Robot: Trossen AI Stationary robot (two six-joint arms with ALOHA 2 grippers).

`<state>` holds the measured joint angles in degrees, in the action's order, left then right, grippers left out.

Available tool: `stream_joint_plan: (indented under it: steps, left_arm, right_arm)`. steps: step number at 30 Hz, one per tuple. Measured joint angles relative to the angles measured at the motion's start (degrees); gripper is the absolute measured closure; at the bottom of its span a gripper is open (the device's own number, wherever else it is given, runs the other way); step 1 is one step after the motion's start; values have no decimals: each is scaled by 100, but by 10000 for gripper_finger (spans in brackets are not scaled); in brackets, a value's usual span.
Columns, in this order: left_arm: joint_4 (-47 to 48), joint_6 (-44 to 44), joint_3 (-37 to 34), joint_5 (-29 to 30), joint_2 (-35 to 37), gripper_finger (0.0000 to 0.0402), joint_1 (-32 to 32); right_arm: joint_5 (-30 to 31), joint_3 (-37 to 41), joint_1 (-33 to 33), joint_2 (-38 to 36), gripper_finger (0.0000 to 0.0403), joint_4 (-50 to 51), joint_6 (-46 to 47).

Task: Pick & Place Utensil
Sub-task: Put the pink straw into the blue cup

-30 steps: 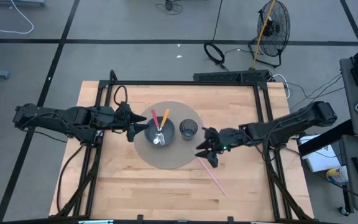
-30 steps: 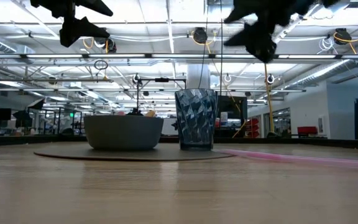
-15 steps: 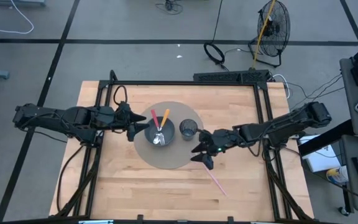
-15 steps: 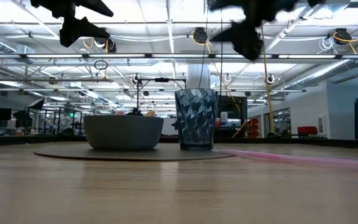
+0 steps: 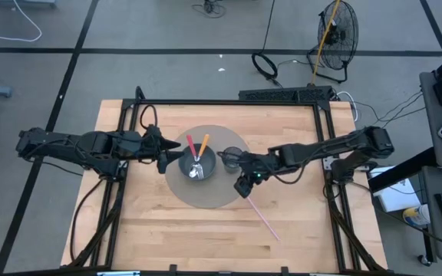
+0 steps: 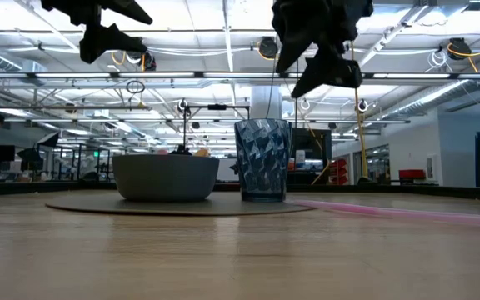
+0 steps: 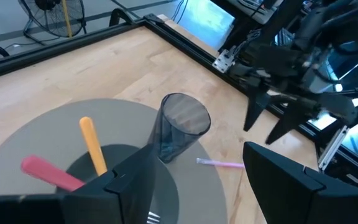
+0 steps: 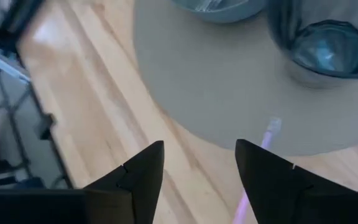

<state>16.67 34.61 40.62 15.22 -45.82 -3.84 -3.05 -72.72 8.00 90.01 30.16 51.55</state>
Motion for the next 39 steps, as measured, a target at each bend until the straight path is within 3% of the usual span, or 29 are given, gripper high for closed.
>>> stream_joint_plan:
  steps: [10, 25, 39]
  left_arm:
    - [197, -37, 0, -9, 0, 158, 0]
    - [314, 98, 0, -28, 0, 158, -4]
    - [336, 120, 0, -32, 0, 158, -4]
  right_arm:
    - [-5, -4, 142, 766, 249, 424, 100]
    - [288, -2, 153, 1532, 242, 566, 36]
    - [471, 170, 267, 1559, 243, 436, 138]
